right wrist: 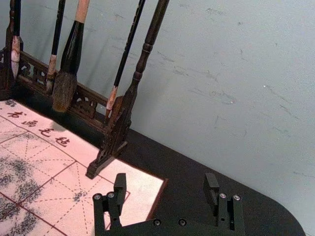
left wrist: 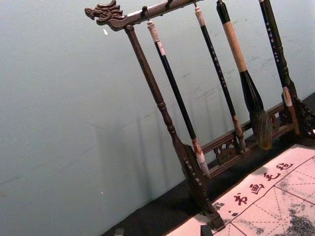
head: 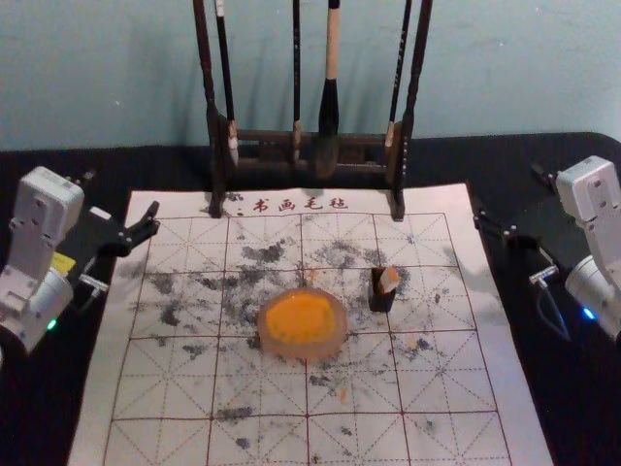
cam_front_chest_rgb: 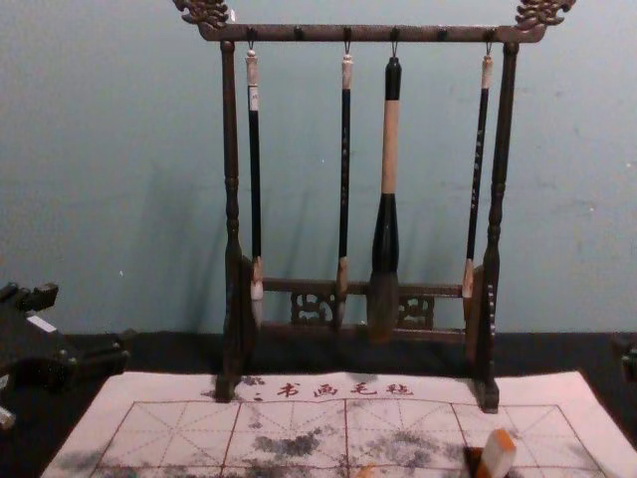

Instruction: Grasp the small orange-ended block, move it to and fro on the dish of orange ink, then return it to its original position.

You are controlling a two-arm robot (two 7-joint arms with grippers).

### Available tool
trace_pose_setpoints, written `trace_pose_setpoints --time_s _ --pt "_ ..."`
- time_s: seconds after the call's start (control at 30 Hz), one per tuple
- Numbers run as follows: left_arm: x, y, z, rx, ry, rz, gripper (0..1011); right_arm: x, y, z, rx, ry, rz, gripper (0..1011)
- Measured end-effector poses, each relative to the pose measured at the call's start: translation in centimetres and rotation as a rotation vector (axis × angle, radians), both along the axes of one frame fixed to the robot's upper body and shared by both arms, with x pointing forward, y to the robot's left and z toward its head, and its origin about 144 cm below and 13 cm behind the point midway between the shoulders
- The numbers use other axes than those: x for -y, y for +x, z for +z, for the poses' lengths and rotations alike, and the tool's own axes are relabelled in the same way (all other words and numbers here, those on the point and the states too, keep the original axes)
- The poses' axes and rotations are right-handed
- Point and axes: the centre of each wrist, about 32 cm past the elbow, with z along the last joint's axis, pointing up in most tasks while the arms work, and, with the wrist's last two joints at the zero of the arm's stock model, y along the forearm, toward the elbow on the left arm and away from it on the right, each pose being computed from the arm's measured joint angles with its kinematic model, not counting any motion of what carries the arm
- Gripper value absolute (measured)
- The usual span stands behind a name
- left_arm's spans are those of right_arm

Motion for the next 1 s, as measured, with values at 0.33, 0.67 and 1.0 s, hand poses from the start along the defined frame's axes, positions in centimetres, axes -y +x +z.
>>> trace_pose_setpoints --time_s 0.33,0.67,1.0 --pt "0.0 0.0 0.0 0.0 0.0 0.0 1001 0.0 0.0 0.0 0.0 0.0 0.0 1002" --pt "0.0 0.0 0.0 0.0 0.0 0.0 1001 0.0 0.0 0.0 0.0 0.0 0.0 1002" --pt "0.0 0.0 0.0 0.0 0.0 0.0 1001 0.0 0.0 0.0 0.0 0.0 0.0 1002"
